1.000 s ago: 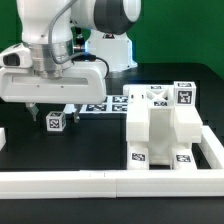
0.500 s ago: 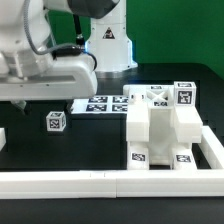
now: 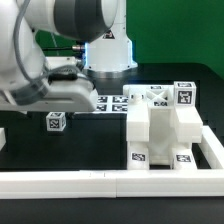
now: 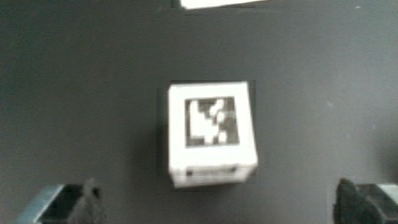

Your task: Assemble chair

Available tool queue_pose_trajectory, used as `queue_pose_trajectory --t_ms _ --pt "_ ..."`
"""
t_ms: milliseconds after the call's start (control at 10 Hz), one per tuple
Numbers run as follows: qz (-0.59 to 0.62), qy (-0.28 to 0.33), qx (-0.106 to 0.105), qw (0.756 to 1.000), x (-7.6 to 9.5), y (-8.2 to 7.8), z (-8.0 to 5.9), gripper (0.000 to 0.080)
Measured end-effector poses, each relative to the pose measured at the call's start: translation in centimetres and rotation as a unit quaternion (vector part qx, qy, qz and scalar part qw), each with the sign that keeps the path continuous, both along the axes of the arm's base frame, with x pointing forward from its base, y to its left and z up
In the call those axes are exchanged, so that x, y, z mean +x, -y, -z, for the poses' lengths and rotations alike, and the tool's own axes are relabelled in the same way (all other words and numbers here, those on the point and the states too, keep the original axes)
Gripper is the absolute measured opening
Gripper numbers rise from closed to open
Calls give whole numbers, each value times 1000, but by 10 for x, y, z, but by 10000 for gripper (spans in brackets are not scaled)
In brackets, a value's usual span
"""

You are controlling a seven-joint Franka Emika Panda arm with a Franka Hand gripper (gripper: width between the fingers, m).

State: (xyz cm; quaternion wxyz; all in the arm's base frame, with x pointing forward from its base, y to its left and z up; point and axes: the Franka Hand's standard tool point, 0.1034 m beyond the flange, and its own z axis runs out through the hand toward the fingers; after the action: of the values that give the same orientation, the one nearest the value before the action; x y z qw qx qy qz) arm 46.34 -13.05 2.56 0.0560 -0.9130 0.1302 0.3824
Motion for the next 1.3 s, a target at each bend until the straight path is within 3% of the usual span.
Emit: queue_pose_trajectory --t_ms 200,500,600,700,900,1300 --pt "53 -78 6 996 -17 -10 -3 648" --pt "52 -73 4 996 -16 -9 -3 648" --pt "37 -70 15 997 -15 -7 -4 648" --pt "-3 -60 40 997 -10 -3 -5 648" --pt "-45 -53 76 995 -7 -11 1 648" --pt "-36 -58 71 995 -10 -8 2 648"
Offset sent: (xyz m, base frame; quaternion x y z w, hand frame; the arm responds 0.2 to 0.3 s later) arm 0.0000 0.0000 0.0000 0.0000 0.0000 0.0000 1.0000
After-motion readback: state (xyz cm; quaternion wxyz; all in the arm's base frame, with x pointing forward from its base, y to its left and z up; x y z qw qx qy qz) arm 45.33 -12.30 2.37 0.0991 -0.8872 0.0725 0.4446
